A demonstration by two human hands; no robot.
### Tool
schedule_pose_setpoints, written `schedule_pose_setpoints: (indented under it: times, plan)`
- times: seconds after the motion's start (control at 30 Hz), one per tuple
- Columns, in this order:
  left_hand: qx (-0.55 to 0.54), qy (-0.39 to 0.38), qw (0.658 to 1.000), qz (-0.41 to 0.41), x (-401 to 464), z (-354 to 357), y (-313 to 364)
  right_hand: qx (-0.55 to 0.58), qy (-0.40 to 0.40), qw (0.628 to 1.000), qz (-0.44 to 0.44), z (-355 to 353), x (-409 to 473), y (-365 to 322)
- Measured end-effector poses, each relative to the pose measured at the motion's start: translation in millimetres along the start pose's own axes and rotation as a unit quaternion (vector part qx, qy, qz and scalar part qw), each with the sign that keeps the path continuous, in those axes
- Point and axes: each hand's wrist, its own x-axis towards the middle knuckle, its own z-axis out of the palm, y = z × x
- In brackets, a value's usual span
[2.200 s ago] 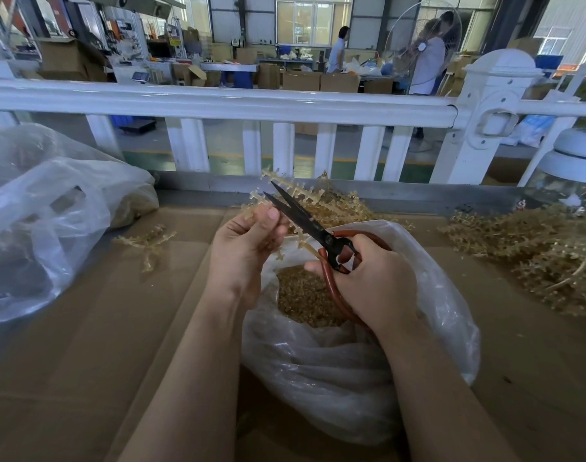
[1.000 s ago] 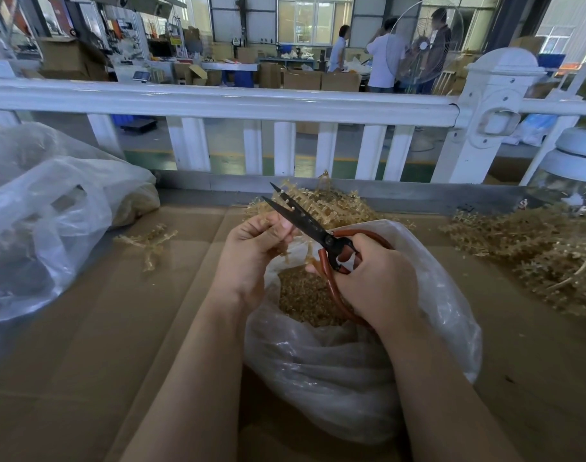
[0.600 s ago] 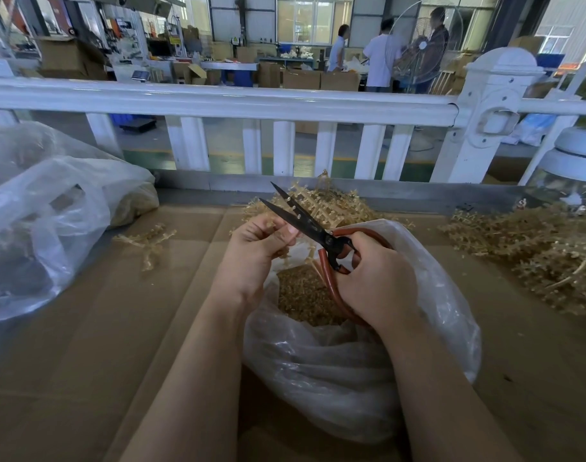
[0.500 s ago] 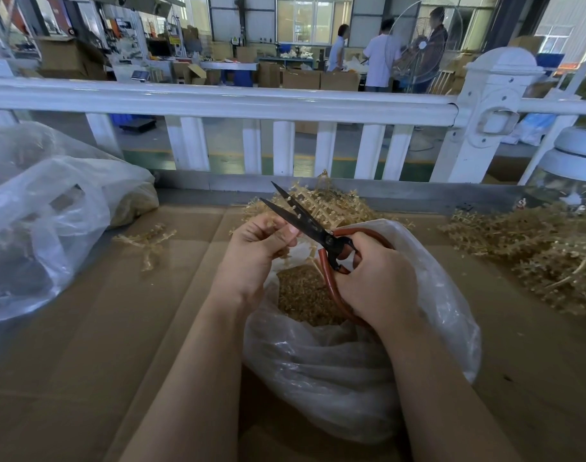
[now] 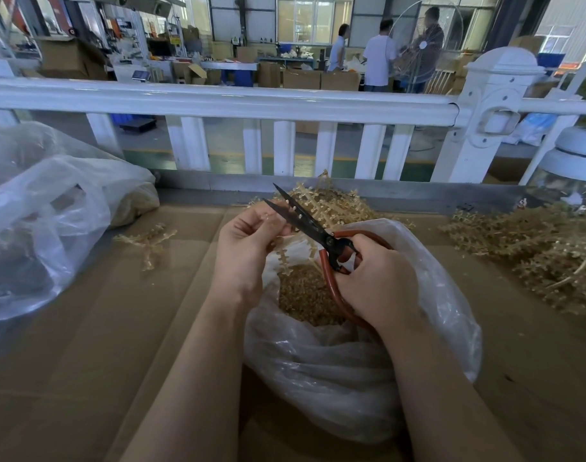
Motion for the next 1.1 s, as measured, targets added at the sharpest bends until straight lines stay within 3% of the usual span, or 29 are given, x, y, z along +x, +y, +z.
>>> schedule_pose_setpoints:
  times: [0.23,0.53,1.1]
  plan:
    - [-0.05,-0.023,0.998,-0.023,-0.5,-2.8,-0.6,-0.005,-0.009,1.0,-0.006,1.4,-0.1,1.3]
    - [0.035,-0.025,0.999,-0.027,-1.2,-1.9,-3.1,-0.009,0.001,1.0,-0.01,-0.3,-0.7,-0.3]
    - [0.04,-0.021,0.999,0.004,-0.5,-0.7,-2.3,0.0,0.009,1.0,-0.025,-0.7,0.6,-3.0]
